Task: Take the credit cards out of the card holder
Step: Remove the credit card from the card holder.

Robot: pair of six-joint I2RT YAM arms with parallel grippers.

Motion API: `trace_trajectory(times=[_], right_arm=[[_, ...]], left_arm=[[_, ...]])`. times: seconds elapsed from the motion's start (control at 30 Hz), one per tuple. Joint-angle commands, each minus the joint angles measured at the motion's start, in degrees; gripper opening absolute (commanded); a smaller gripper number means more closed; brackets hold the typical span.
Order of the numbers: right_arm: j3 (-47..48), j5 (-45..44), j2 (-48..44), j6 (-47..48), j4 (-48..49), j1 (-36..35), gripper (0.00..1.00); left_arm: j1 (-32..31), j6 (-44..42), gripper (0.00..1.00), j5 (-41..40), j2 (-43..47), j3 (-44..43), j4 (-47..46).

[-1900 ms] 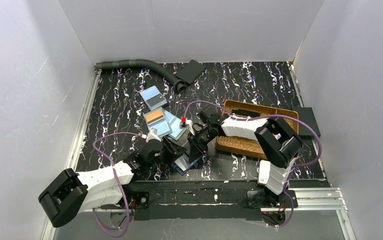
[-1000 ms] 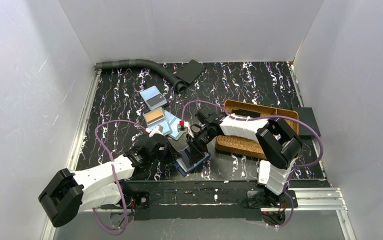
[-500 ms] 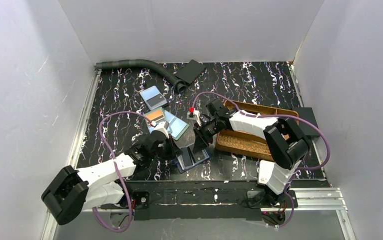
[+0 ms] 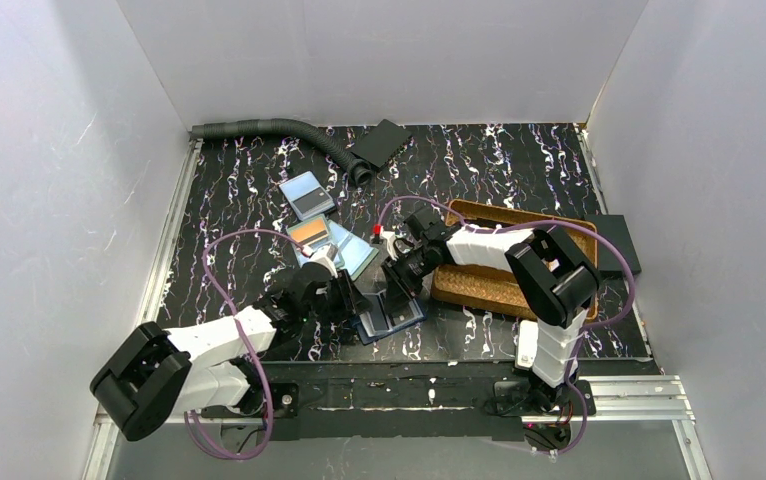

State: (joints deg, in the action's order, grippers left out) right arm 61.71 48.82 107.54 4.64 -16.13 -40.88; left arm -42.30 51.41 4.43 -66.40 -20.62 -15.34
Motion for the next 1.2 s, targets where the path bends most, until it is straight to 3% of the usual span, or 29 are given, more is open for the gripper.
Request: trace_trajectory(times=[0.0,0.17,0.2,0.27,0.3,0.63,0.83,1.17], right_arm=[[0.7,-0.3,0.8,-0.2,0.4,-0.3,0.30],[0.9,0.7,0.3,0.5,0.0,-0.2,0.30],[1.0,1.0,0.1,0.8,-0.2,-0.2,0.30],[1.3,1.5,-0.5,1.7,-0.8,-0.2,0.30],[1.5,1.9,-0.8,2.4,-1.4,-0.2,0.30],[1.6,10.2,-9.1,9.0,-4.8,2.1,0.38],[-0.1,15.0,-11.2,5.5,-0.6,2.7,0.42],[-0.2,10.4,-4.0,-0.1,1.8,2.8,0.42]], left_arm=[[0.7,2.0,0.34,2.5,-1.6,1.8,-4.0],[0.8,3.6,0.27,4.4,-5.0,2.1,-7.4],[0.9,3.7,0.22,4.9,-5.6,2.0,-8.1],[1.0,3.7,0.02,5.4,-6.2,2.1,-8.9],[1.1,3.6,0.00,5.2,-5.9,2.3,-9.1],[1.5,-1.6,0.00,5.3,6.8,8.3,-12.6],[1.6,-3.5,0.00,7.1,11.4,10.2,-18.1],[1.7,-3.0,0.00,6.6,0.4,6.3,-18.6]])
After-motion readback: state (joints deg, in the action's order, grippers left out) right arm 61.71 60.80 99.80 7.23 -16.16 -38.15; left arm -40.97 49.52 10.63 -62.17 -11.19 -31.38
